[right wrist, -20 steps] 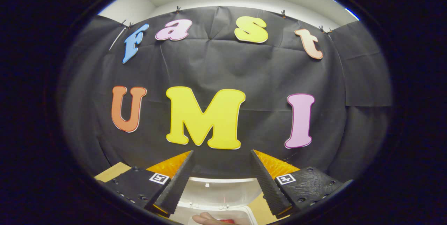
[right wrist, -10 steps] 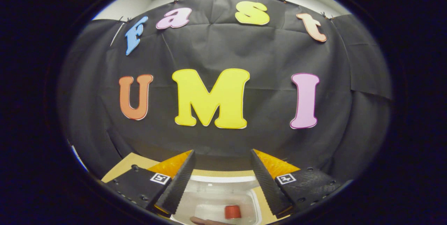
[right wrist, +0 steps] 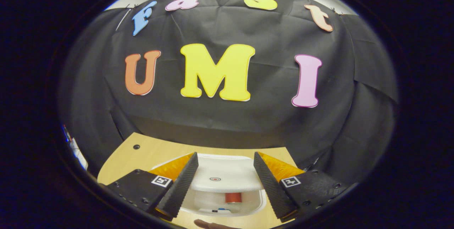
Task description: Press the lid of the desktop garbage bin to open it, pick up the crumpled paper on the desktop and throw it into the bin, then pick up the pop can on the desktop and drop it into the bin, and finally close the garbage bin lid.
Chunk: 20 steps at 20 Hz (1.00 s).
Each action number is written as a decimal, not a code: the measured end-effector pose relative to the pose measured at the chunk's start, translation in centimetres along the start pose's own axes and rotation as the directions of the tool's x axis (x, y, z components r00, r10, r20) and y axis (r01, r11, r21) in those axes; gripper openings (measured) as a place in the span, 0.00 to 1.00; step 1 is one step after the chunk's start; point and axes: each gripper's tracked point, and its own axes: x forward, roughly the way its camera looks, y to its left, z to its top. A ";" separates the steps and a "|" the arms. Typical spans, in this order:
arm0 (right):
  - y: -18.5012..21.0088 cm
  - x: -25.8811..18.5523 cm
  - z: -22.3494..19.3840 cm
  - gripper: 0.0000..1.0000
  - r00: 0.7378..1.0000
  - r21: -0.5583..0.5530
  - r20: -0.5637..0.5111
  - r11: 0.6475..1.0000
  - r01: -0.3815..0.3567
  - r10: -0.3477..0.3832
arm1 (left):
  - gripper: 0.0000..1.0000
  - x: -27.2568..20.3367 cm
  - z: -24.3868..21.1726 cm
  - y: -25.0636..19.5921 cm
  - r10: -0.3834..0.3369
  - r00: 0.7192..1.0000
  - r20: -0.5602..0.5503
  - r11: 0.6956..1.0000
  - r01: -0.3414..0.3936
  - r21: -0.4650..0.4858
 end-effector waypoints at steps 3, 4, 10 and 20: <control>-0.2 -0.1 -2.2 0.96 0.999 -0.044 -0.040 0.999 0.009 -0.011 | 0.99 -0.4 0.5 0.1 0.004 1.000 0.018 1.000 -0.004 0.009; -0.1 0.0 -3.0 0.98 0.999 -0.045 -0.049 0.999 0.003 -0.005 | 0.98 -0.5 0.5 0.2 0.004 1.000 0.020 1.000 -0.004 0.005; 0.1 1.1 -7.2 0.99 0.991 -0.064 -0.127 0.997 -0.039 0.030 | 0.98 -0.4 0.4 1.0 0.019 1.000 0.014 1.000 -0.019 -0.009; 0.0 1.2 -10.4 0.98 0.977 0.049 -0.198 0.997 -0.065 0.074 | 0.98 -0.4 0.6 2.2 0.045 0.999 0.012 0.999 -0.044 -0.023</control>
